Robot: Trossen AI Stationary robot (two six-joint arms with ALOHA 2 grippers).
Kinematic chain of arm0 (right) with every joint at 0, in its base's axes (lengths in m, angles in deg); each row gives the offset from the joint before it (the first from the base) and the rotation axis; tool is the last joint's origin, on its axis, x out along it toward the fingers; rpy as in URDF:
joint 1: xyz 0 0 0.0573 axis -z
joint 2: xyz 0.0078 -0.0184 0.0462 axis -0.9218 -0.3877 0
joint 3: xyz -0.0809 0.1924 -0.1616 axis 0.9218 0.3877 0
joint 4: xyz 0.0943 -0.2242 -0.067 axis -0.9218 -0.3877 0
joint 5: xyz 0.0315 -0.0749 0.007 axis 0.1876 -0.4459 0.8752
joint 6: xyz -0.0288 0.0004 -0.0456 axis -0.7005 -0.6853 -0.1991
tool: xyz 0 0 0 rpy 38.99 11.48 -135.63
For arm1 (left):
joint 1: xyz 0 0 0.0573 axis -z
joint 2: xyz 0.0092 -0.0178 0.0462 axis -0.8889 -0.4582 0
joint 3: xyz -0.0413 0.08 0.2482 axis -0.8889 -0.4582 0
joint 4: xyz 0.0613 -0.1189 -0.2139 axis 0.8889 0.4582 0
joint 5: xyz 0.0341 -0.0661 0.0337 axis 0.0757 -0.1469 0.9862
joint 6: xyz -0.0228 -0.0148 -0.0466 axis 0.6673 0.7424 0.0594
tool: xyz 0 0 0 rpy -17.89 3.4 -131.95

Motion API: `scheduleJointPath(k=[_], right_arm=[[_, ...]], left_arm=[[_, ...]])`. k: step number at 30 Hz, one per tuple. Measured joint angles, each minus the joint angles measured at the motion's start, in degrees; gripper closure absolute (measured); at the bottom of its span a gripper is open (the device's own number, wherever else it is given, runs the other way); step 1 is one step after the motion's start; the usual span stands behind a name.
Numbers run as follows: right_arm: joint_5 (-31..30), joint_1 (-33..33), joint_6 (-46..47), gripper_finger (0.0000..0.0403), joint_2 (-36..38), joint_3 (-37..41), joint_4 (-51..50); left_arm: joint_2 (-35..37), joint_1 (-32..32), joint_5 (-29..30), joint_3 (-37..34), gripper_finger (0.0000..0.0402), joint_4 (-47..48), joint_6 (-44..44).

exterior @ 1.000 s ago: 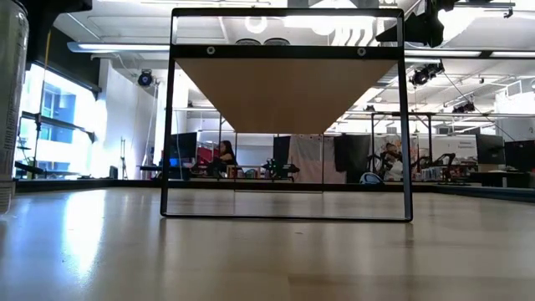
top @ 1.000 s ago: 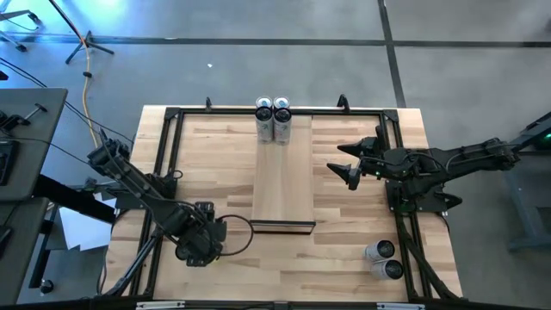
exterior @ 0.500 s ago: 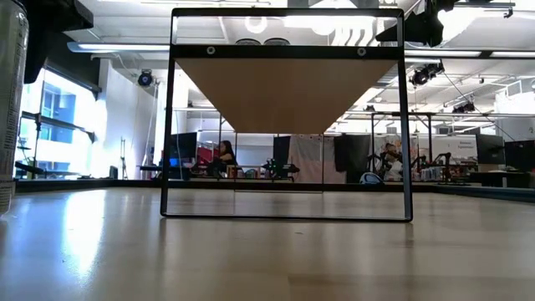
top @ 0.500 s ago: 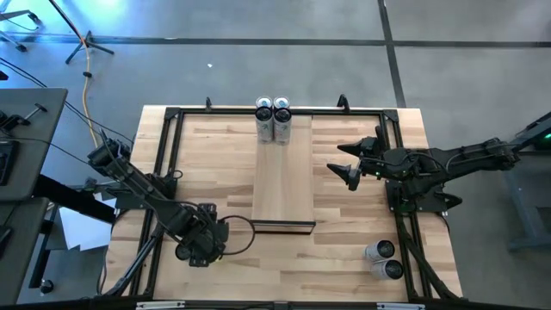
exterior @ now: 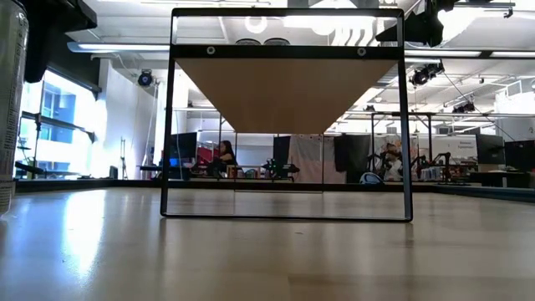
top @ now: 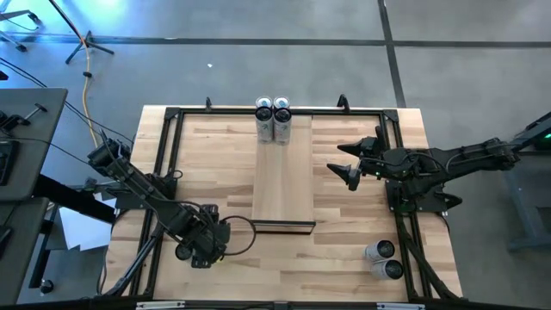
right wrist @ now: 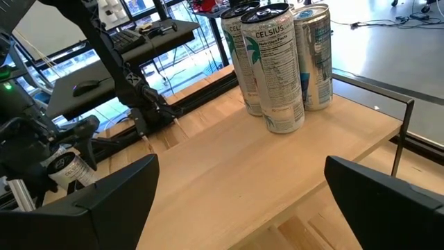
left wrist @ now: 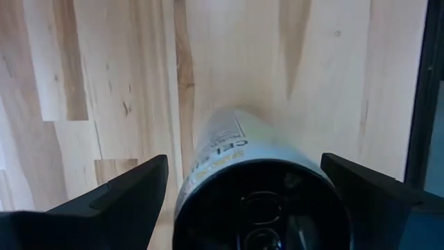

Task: Place canned beverage on shelf
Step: Put the left white yellow soda can on the shelf

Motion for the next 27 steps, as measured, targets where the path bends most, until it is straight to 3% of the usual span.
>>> scheduleJointPath(k=[11,27], right_arm=[[0.01,-0.01,0.0,0.0006,0.0,0.0,0.0],[0.01,0.01,0.0,0.0006,0.0,0.0,0.0]], left_arm=[[0.0,0.0,-0.97,0.0,0.0055,0.04,0.01],[0.02,0.0,-1.89,0.07,0.0157,0.16,0.47]])
